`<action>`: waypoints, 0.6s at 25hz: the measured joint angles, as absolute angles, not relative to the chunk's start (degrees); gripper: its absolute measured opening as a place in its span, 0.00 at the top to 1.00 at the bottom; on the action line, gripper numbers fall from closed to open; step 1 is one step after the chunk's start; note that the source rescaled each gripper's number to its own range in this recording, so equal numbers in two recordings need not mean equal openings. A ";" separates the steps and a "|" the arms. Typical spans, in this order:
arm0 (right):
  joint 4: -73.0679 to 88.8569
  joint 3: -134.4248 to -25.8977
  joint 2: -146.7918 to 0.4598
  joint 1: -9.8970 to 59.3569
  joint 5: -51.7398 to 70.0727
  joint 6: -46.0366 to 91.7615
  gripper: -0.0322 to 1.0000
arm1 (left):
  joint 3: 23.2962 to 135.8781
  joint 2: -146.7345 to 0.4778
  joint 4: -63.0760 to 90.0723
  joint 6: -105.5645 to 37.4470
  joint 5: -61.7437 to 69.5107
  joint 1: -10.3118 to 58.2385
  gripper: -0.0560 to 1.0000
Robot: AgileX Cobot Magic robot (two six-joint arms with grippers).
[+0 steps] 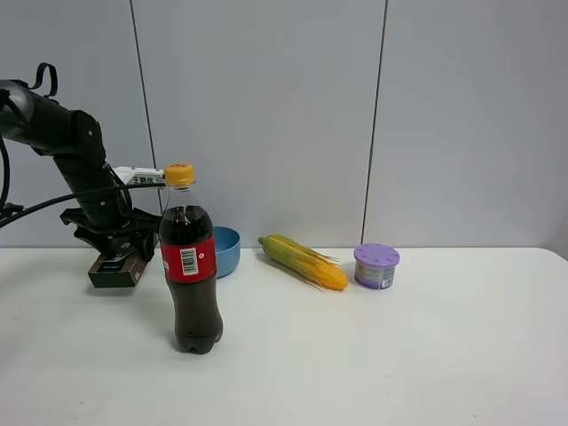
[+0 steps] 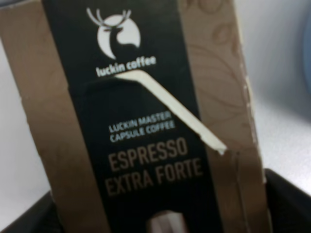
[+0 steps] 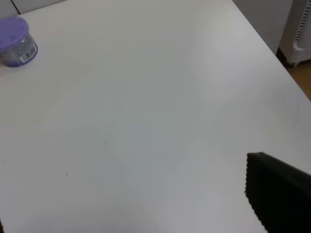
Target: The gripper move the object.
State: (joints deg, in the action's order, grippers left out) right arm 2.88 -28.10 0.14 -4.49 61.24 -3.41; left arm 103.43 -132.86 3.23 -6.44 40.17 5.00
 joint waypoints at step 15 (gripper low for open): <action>2.88 -28.10 0.14 -4.49 61.24 -3.41 0.00 | 103.43 -132.09 3.23 -5.66 41.71 5.00 0.76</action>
